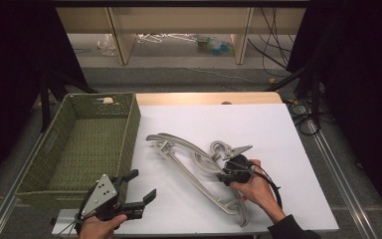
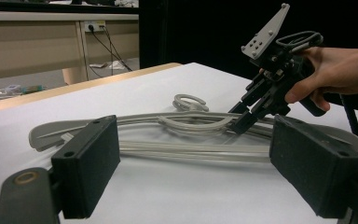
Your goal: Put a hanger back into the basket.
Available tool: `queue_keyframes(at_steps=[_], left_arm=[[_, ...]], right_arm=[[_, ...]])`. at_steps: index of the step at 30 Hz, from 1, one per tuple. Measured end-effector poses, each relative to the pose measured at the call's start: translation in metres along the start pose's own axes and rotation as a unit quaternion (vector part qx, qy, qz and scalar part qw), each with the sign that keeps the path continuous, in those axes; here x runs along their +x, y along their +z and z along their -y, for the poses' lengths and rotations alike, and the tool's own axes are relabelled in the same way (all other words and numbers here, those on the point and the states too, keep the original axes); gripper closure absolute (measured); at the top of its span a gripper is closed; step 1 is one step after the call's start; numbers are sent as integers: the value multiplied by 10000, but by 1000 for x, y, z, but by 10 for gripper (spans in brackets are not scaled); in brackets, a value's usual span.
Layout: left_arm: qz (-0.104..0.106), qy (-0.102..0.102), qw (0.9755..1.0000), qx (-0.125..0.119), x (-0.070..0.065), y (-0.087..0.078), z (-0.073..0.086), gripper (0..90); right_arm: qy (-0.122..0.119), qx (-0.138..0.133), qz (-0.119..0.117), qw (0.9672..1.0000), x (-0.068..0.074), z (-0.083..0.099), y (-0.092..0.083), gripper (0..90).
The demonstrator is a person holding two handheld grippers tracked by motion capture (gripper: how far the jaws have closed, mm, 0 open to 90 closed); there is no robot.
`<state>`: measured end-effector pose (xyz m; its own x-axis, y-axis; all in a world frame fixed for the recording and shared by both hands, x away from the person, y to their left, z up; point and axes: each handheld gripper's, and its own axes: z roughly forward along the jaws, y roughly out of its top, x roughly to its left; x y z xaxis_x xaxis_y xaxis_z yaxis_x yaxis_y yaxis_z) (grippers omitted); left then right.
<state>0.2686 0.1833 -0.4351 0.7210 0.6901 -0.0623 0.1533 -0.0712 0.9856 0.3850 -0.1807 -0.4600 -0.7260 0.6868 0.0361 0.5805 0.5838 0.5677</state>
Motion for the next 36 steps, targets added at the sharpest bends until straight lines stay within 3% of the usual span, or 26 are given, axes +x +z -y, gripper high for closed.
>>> queue_keyframes(at_steps=[7, 8, 17, 18, 24, 25, 28, 32, 36], left_arm=[[-1, -5, 10000, 6, 0, 0, 0, 159], [-2, -12, 10000, 3, 0, 0, 0, 159], [11, -29, 10000, -12, 0, 0, -1, 159], [23, -17, 10000, -22, 0, 0, -1, 159], [13, -22, 10000, -7, 0, 0, -1, 158], [13, -18, 10000, -1, 0, 0, -1, 158], [11, -9, 10000, 16, 0, 0, -1, 158], [5, -4, 10000, 3, 0, 0, -2, 158], [17, 159, 9999, 22, -2, 0, -2, 158]], right_arm=[[74, 106, 44, 9999, 1, -3, -2, 736], [-8, 73, 79, 9999, 0, -3, -2, 754], [-156, 13, 73, 9999, 3, -7, -9, 764], [-252, -33, 101, 9996, 3, -8, -10, 764], [-244, -87, 195, 9995, 2, -10, -17, 772], [-257, -188, 308, 9990, 2, -10, -16, 773], [-321, -123, 278, 9990, 4, -11, -21, 772], [-472, -301, 340, 9979, 5, -12, -25, 770], [-619, -332, 325, 9970, 4, -13, -31, 770]])
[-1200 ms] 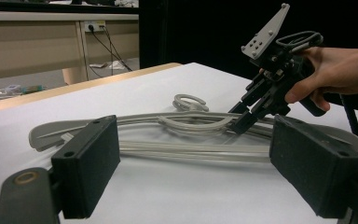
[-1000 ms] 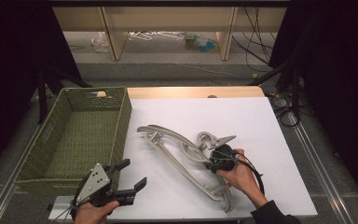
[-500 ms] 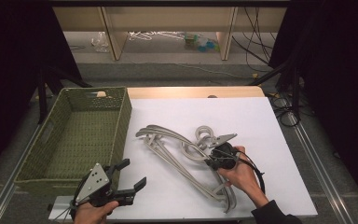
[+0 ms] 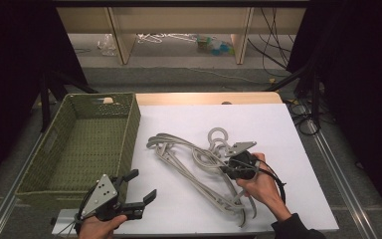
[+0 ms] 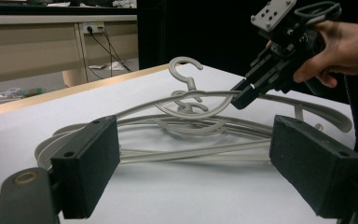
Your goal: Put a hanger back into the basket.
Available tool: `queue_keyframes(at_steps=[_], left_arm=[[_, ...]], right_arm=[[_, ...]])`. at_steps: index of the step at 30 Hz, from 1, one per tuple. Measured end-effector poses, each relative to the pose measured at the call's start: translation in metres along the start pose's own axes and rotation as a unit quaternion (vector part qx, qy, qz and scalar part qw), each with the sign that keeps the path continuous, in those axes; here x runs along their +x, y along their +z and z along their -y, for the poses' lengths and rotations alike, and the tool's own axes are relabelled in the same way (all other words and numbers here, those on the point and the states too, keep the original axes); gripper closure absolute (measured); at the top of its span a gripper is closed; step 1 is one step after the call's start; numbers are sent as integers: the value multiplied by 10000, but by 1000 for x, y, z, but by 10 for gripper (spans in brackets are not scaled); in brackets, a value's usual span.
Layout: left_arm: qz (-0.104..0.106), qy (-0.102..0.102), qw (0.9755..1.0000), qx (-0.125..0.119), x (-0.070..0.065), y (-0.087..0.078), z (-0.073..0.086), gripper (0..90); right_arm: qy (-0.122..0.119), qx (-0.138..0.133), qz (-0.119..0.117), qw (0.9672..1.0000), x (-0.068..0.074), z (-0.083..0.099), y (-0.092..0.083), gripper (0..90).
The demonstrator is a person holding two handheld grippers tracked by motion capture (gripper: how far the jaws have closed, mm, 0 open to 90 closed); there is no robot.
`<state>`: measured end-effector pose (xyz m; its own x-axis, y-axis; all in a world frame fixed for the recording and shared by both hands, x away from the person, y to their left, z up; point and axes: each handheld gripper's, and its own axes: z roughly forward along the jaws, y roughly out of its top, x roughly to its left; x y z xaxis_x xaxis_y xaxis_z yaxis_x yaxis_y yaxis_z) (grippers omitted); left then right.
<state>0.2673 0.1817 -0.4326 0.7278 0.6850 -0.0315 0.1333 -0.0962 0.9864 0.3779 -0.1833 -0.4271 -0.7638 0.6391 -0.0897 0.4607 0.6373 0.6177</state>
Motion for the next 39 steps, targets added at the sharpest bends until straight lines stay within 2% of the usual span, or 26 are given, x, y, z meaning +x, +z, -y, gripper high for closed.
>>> queue_keyframes(at_steps=[2, 3, 4, 6, 9, 10, 11, 12, 13, 15, 17, 19, 20, 23, 25, 27, 28, 29, 33, 35, 38, 39], left_arm=[[22, -27, 10000, 12, -1, 0, 0, 158], [28, -39, 10000, 29, -2, 1, 0, 158], [54, 32, 10000, 42, -1, 1, 0, 158], [78, 7, 10000, 50, -1, 1, 0, 158], [96, -57, 9999, 48, -2, 2, 1, 158], [101, -103, 9999, 94, -2, 3, 1, 158], [101, -103, 9999, 94, -2, 3, 1, 159], [86, -69, 9999, 123, -1, 8, -2, 159], [86, -69, 9999, 123, -1, 8, -2, 160], [129, 6, 9997, 223, -2, 16, -6, 163], [155, 55, 9990, 408, -6, 24, -9, 169], [230, 39, 9973, 700, -7, 36, -11, 182], [231, 116, 9965, 801, -6, 42, -12, 188], [305, 11, 9941, 1045, -5, 64, -12, 201], [323, 17, 9924, 1188, -4, 78, -13, 208], [467, 14, 9890, 1406, -3, 91, -14, 265], [552, 103, 9866, 1534, -2, 96, -15, 265], [728, 296, 9808, 1786, -1, 107, -16, 375], [797, 372, 9789, 1843, -4, 118, -17, 357], [847, 461, 9759, 1958, -5, 123, -17, 342], [877, 407, 9760, 1952, -3, 128, -17, 344], [927, 380, 9745, 2007, -2, 129, -17, 354]], right_arm=[[-101, -179, -38, 9998, -1, 0, -1, 787], [-64, -165, -160, 9997, -2, 0, -3, 804], [-56, -244, -241, 9994, -3, 0, -4, 815], [-156, -233, -491, 9984, -3, 1, -5, 816], [-206, -148, -405, 9989, 0, 1, -6, 816], [-374, -189, -449, 9981, -2, 3, -7, 816], [-374, -189, -449, 9981, -2, 3, -7, 816], [-340, -125, -547, 9978, 0, 3, -10, 816], [-340, -125, -547, 9978, 0, 3, -10, 816], [-524, -27, -569, 9970, -1, 4, -12, 816], [-579, -36, -622, 9964, -1, 5, -12, 816], [-644, -64, -631, 9959, 0, 6, -13, 816], [-669, -74, -647, 9956, 1, 6, -14, 816], [-820, -74, -709, 9941, 3, 6, -16, 816], [-908, -108, -725, 9932, 3, 7, -17, 816], [-1005, -108, -779, 9918, 6, 7, -21, 816], [-1005, -108, -779, 9918, 6, 7, -21, 816], [-1116, -118, -783, 9906, 7, 7, -24, 816], [-1237, -146, -811, 9889, 9, 6, -27, 816], [-1280, -148, -839, 9881, 10, 6, -27, 816], [-1342, -133, -875, 9870, 13, 5, -28, 816], [-1363, -144, -891, 9865, 13, 4, -28, 816]])
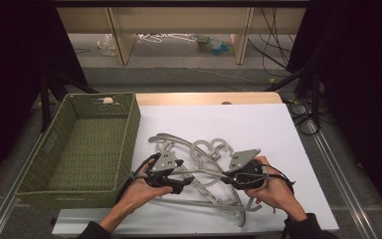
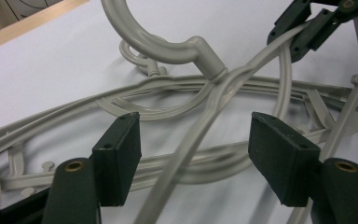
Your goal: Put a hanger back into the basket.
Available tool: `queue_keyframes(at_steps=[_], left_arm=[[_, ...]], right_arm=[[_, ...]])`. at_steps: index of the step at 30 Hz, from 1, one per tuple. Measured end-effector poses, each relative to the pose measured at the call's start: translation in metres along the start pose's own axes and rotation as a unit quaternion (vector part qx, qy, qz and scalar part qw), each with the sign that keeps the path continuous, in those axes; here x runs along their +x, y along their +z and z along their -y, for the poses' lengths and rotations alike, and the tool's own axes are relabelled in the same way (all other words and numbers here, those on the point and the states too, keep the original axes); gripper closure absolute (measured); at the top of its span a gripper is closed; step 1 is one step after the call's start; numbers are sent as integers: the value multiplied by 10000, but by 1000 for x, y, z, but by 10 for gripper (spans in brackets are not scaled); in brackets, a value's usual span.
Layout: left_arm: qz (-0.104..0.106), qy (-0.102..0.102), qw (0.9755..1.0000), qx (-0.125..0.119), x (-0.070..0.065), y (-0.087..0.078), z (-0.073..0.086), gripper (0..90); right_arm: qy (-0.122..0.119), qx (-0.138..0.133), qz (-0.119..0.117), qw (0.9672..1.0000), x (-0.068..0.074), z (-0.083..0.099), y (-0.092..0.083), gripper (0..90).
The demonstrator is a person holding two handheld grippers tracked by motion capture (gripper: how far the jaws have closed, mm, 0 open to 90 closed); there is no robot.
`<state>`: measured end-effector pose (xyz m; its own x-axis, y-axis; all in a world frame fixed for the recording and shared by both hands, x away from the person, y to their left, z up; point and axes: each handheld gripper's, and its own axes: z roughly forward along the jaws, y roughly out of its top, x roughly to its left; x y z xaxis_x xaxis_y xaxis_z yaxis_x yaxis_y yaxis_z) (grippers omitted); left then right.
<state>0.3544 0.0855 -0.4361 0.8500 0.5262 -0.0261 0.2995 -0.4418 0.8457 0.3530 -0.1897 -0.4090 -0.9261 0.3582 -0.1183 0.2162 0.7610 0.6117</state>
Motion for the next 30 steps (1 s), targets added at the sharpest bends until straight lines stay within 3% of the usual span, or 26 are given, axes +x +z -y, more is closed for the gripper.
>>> queue_keyframes(at_steps=[5, 11, 14, 20, 22, 24, 26, 29, 30], left_arm=[[135, 53, 9999, 79, 1, 3, -2, 421], [251, 350, 9986, 316, 1, 9, -3, 568], [317, 500, 9974, 420, 1, 11, -4, 661], [341, 1001, 9926, 592, -1, 9, -6, 727], [371, 1036, 9917, 661, -3, 7, -8, 743], [263, 1110, 9910, 703, -6, 5, -10, 767], [297, 1069, 9915, 684, -9, 4, -12, 800], [289, 836, 9939, 666, -10, 0, -15, 816], [257, 813, 9943, 639, -10, -1, -15, 816]], right_arm=[[-142, -7, -11, 9999, 3, -4, -2, 815], [-223, -12, -56, 9997, 7, -7, -2, 816], [-240, -17, -46, 9997, 7, -7, -2, 816], [-296, -36, -67, 9995, 6, -6, -1, 812], [-297, -40, -44, 9995, 6, -7, -2, 800], [-254, -48, 152, 9996, 5, -7, -3, 735], [-118, -83, 450, 9989, 3, -8, -6, 639], [55, -317, 783, 9964, -1, -10, -12, 532], [140, -427, 745, 9962, -2, -11, -15, 520]])
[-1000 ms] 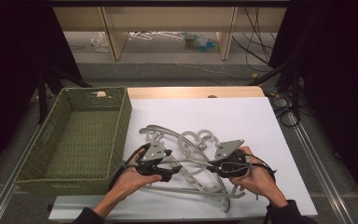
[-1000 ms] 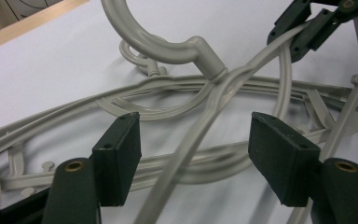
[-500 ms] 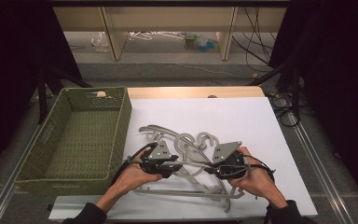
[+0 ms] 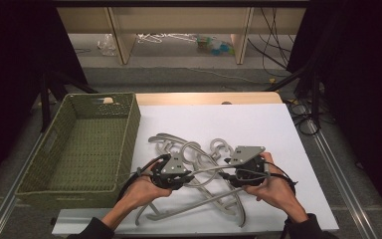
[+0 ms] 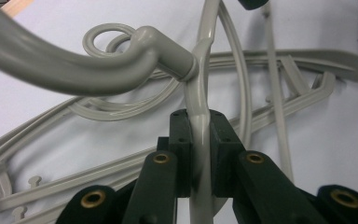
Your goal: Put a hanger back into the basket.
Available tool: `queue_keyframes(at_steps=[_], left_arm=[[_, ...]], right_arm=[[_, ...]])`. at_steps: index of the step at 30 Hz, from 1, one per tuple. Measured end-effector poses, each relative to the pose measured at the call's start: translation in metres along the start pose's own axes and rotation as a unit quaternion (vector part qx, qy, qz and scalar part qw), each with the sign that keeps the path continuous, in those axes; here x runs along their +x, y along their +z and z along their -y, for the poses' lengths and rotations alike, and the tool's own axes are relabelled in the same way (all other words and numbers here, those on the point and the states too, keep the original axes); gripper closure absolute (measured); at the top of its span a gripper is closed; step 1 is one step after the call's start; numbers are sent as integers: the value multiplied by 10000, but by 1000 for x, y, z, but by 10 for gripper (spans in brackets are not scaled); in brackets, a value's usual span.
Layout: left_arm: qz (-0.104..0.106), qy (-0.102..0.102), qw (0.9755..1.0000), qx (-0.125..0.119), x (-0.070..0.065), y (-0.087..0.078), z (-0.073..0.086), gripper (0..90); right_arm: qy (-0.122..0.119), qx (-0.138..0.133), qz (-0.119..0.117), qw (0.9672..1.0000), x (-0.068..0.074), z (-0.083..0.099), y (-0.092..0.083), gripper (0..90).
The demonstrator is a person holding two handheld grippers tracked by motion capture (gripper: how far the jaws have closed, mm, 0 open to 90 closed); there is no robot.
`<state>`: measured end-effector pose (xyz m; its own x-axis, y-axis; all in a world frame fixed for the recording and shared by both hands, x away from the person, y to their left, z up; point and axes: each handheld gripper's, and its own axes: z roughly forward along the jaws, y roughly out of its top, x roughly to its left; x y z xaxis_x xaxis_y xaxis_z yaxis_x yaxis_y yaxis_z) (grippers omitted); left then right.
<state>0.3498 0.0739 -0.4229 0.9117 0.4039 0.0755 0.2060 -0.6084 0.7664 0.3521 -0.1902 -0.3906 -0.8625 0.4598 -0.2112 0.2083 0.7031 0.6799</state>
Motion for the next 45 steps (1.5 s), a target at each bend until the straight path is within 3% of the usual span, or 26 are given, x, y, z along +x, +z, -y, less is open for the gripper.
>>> queue_keyframes(at_steps=[3, 4, 5, 6, 9, 13, 19, 22, 27, 32, 34, 38, 45], left_arm=[[-21, -240, 9997, -16, 4, -4, 1, 816], [-123, -380, 9992, -20, 8, -8, 1, 816], [-123, -380, 9992, -20, 8, -8, 1, 816], [-131, -536, 9984, -78, 9, -10, 1, 816], [-193, -711, 9972, -107, 17, -19, 2, 815], [-219, -1027, 9939, -326, 23, -33, 0, 815], [-320, -1423, 9872, -651, 33, -58, -9, 814], [-415, -1496, 9847, -793, 38, -71, -14, 814], [-427, -1707, 9771, -1199, 47, -98, -26, 813], [-551, -1582, 9772, -1303, 50, -126, -46, 814], [-572, -1664, 9746, -1389, 52, -136, -49, 814], [-737, -1753, 9713, -1428, 63, -155, -47, 814], [-1134, -2024, 9610, -1505, 88, -181, -31, 814]], right_arm=[[173, -358, 198, 9990, -2, -5, -9, 440], [266, -587, 301, 9975, -2, -8, -15, 421], [266, -587, 301, 9975, -2, -8, -15, 421], [287, -631, 269, 9972, 0, -10, -18, 417], [332, -770, 198, 9963, 8, -13, -24, 410], [452, -781, -79, 9959, 20, -9, -22, 354], [621, -660, -72, 9959, 26, -1, -14, 313], [739, -585, -72, 9955, 25, 4, -8, 290], [758, -588, -124, 9953, 25, 10, -6, 290], [821, -552, -164, 9950, 24, 13, -4, 290], [840, -526, -189, 9949, 25, 14, -4, 293], [844, -541, -185, 9948, 24, 16, -4, 295], [918, -524, -185, 9942, 23, 21, -2, 295]])
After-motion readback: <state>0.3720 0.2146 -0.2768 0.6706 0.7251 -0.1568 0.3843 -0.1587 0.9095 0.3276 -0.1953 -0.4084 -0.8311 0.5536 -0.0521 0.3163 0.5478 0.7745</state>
